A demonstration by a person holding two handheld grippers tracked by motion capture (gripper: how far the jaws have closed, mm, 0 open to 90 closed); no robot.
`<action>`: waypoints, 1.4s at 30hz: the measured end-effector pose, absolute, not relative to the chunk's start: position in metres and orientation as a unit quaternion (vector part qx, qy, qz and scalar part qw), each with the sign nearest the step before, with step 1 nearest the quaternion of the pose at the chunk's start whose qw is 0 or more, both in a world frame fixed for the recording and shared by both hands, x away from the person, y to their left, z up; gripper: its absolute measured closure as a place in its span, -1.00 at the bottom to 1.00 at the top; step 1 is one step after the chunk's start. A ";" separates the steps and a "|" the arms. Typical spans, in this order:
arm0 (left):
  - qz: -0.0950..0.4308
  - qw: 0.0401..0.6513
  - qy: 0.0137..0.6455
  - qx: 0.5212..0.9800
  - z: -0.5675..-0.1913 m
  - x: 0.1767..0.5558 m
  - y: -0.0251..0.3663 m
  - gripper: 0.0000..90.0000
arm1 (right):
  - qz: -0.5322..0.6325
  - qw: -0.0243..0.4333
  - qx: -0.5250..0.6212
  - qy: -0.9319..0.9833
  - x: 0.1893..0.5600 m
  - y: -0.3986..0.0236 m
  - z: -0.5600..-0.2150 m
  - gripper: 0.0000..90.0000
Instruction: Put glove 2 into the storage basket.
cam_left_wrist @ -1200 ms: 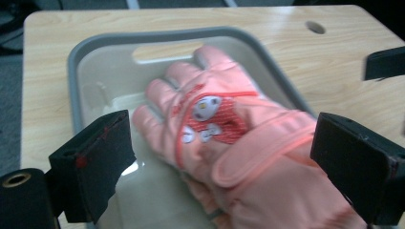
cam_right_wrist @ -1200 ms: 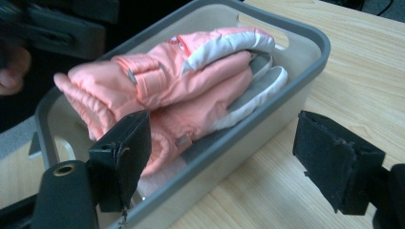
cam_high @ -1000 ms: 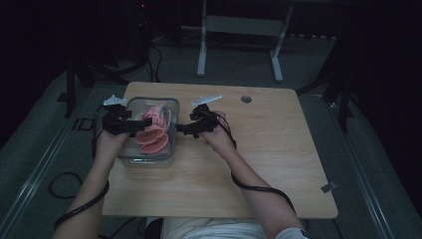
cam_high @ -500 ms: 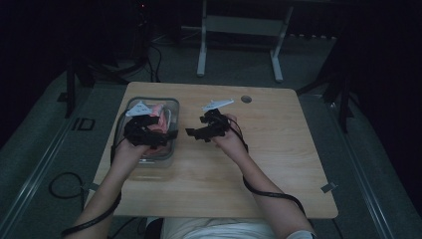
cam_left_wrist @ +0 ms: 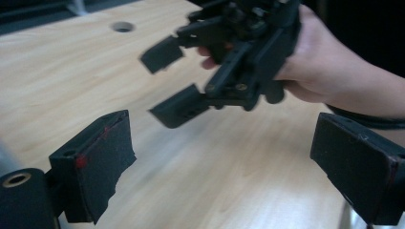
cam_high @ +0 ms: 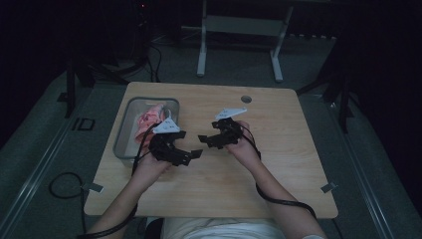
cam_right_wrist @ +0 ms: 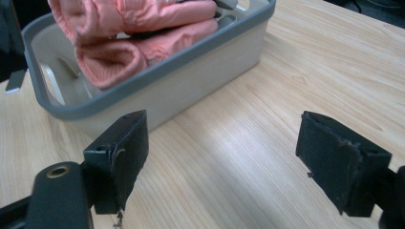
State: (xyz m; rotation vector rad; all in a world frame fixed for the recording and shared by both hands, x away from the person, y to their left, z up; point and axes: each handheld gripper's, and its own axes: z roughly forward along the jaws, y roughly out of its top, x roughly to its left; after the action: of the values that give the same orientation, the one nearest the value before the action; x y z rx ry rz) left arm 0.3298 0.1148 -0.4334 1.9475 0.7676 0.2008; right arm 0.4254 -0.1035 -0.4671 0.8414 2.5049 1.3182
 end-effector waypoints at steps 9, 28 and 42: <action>0.064 0.476 0.278 0.832 -0.463 0.321 0.088 -0.85 | 0.428 0.094 0.276 0.856 0.414 -0.120 -0.489 -0.61; 0.039 0.469 0.234 0.851 -0.508 0.311 0.062 -0.85 | 0.411 0.101 0.266 0.866 0.389 -0.152 -0.530 -0.67; 0.052 0.439 0.202 0.874 -0.533 0.305 0.047 -0.85 | 0.412 0.092 0.266 0.867 0.378 -0.167 -0.549 -0.67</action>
State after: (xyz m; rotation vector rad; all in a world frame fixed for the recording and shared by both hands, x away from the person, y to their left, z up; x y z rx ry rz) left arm 0.3054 0.0472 -0.5330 2.1719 0.5011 0.1303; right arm 0.3776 -0.1674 -0.5490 0.7901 2.5737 1.2242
